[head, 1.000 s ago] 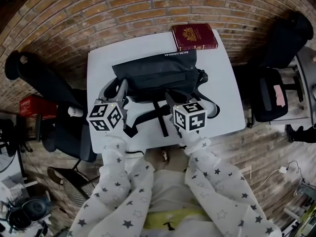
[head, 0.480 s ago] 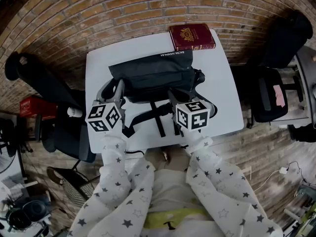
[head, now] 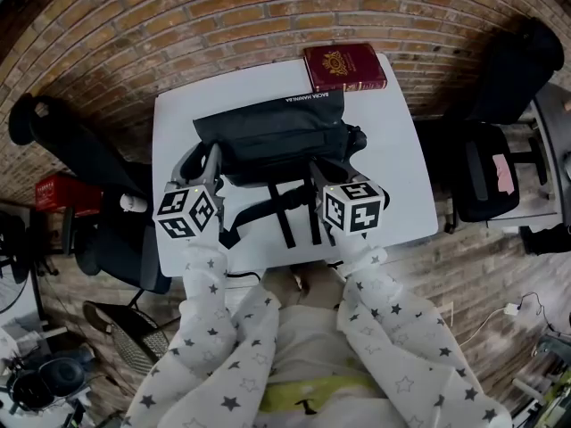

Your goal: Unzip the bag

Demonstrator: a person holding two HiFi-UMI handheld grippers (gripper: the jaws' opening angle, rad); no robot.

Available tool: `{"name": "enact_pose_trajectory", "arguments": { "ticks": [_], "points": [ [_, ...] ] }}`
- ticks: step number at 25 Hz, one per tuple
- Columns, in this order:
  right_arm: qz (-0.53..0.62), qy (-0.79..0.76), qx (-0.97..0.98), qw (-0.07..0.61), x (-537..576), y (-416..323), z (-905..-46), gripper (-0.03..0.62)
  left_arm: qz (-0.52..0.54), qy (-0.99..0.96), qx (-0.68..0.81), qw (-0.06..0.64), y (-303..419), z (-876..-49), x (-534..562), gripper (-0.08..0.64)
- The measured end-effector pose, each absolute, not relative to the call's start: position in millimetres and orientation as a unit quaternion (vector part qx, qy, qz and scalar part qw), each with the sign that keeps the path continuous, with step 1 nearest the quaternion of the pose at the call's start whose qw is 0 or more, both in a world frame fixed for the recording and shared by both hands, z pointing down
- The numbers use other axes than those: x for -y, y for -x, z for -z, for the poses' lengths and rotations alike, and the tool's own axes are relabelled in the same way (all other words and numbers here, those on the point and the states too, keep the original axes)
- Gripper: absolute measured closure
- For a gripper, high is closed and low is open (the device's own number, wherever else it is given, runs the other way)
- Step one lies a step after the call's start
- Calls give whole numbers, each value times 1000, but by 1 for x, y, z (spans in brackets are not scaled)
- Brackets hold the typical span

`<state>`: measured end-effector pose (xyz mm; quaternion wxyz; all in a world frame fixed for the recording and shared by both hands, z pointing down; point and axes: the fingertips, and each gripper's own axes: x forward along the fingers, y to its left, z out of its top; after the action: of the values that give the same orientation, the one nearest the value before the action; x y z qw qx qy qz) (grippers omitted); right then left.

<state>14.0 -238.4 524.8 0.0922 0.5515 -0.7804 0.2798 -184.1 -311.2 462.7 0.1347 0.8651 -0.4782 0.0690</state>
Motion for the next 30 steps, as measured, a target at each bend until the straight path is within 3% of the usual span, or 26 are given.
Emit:
{"name": "enact_pose_trajectory", "arguments": {
  "ticks": [30],
  "points": [
    [-288, -603, 739, 84, 238, -67, -527, 552, -66, -855, 497, 134, 184, -466, 315, 449]
  ]
}}
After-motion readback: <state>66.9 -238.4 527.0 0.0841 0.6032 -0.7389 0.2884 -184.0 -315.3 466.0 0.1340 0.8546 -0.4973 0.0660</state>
